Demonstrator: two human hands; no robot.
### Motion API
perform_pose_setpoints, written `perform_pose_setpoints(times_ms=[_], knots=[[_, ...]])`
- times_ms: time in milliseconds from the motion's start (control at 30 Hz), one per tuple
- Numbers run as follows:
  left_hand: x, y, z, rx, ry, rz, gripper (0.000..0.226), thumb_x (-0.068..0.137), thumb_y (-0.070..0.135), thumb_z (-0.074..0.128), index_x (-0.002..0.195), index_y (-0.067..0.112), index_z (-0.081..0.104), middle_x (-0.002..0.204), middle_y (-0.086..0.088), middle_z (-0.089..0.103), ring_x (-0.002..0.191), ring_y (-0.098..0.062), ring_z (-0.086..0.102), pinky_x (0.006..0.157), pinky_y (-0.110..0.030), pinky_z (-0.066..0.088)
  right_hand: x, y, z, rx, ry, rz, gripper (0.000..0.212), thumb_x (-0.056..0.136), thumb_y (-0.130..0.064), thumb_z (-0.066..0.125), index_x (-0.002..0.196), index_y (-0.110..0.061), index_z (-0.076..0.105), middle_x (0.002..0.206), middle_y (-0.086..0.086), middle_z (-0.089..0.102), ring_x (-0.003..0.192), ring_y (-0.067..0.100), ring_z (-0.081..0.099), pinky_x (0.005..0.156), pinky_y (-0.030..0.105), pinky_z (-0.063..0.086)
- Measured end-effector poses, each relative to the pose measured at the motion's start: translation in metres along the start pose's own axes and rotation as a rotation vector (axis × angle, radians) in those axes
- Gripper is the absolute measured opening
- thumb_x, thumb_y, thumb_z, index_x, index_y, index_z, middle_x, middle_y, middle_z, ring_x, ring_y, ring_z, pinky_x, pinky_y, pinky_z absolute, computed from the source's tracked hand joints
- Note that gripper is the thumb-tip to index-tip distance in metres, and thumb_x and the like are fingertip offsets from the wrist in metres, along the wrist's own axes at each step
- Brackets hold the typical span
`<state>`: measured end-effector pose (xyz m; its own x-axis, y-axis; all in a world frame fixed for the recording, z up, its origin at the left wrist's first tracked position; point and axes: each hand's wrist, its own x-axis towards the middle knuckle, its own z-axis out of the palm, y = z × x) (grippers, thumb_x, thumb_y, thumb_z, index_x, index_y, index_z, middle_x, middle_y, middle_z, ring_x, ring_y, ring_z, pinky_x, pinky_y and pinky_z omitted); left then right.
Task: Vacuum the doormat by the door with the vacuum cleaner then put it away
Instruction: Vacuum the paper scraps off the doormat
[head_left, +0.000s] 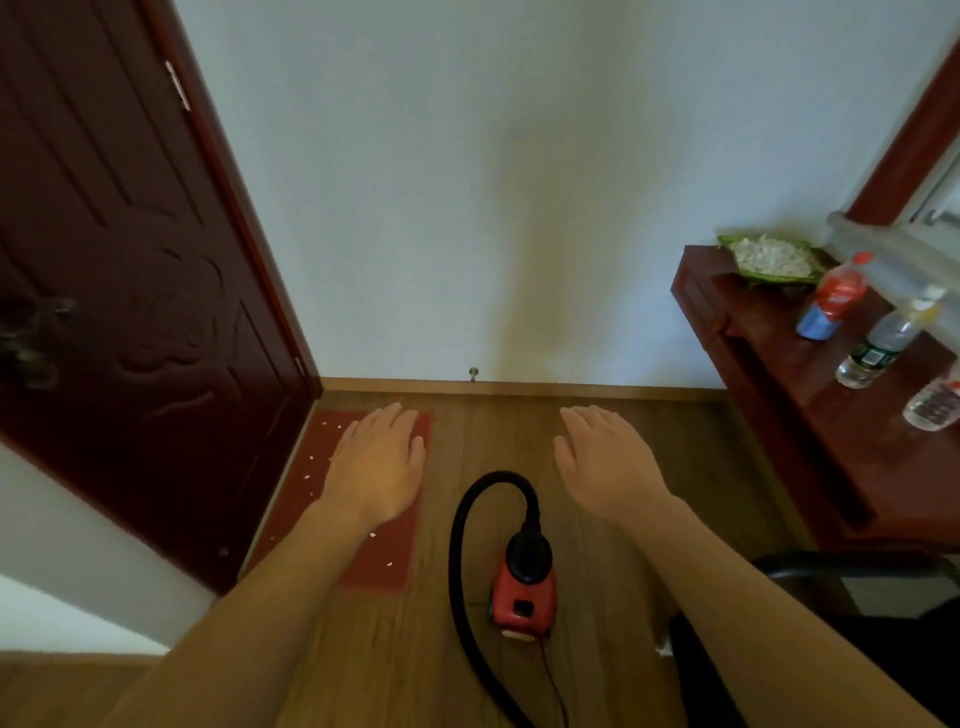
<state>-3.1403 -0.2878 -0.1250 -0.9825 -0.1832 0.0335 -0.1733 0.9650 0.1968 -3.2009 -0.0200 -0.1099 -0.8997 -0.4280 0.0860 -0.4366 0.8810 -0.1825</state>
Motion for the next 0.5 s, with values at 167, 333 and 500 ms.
perform_pose_setpoints(times_ms=[167, 333, 500], knots=[[0.02, 0.003, 0.028, 0.007, -0.078, -0.01, 0.053, 0.108, 0.038, 0.032, 0.156, 0.017, 0.039, 0.165, -0.004, 0.034, 0.154, -0.022, 0.029, 0.126, -0.045, 0.023, 0.02, 0.02, 0.026, 0.005, -0.046, -0.006, 0.042, 0.105, -0.035, 0.033, 0.134, -0.015, 0.054, 0.134, 0.002, 0.06, 0.127, 0.019, 0.052, 0.114, 0.037, 0.037], [0.037, -0.007, 0.069, 0.012, -0.143, -0.027, 0.051, 0.108, 0.036, 0.033, 0.155, 0.017, 0.04, 0.164, -0.005, 0.037, 0.154, -0.022, 0.029, 0.127, -0.044, 0.022, 0.04, 0.032, 0.064, -0.009, -0.138, -0.004, 0.04, 0.105, -0.037, 0.034, 0.131, -0.015, 0.056, 0.134, 0.002, 0.06, 0.128, 0.02, 0.052, 0.115, 0.038, 0.034], [0.065, -0.025, 0.123, -0.001, -0.229, -0.013, 0.049, 0.109, 0.034, 0.032, 0.155, 0.018, 0.039, 0.164, -0.005, 0.035, 0.154, -0.023, 0.027, 0.127, -0.044, 0.019, 0.065, 0.04, 0.115, 0.016, -0.213, 0.027, 0.036, 0.104, -0.035, 0.035, 0.119, -0.015, 0.061, 0.123, 0.003, 0.064, 0.119, 0.023, 0.057, 0.108, 0.04, 0.043]])
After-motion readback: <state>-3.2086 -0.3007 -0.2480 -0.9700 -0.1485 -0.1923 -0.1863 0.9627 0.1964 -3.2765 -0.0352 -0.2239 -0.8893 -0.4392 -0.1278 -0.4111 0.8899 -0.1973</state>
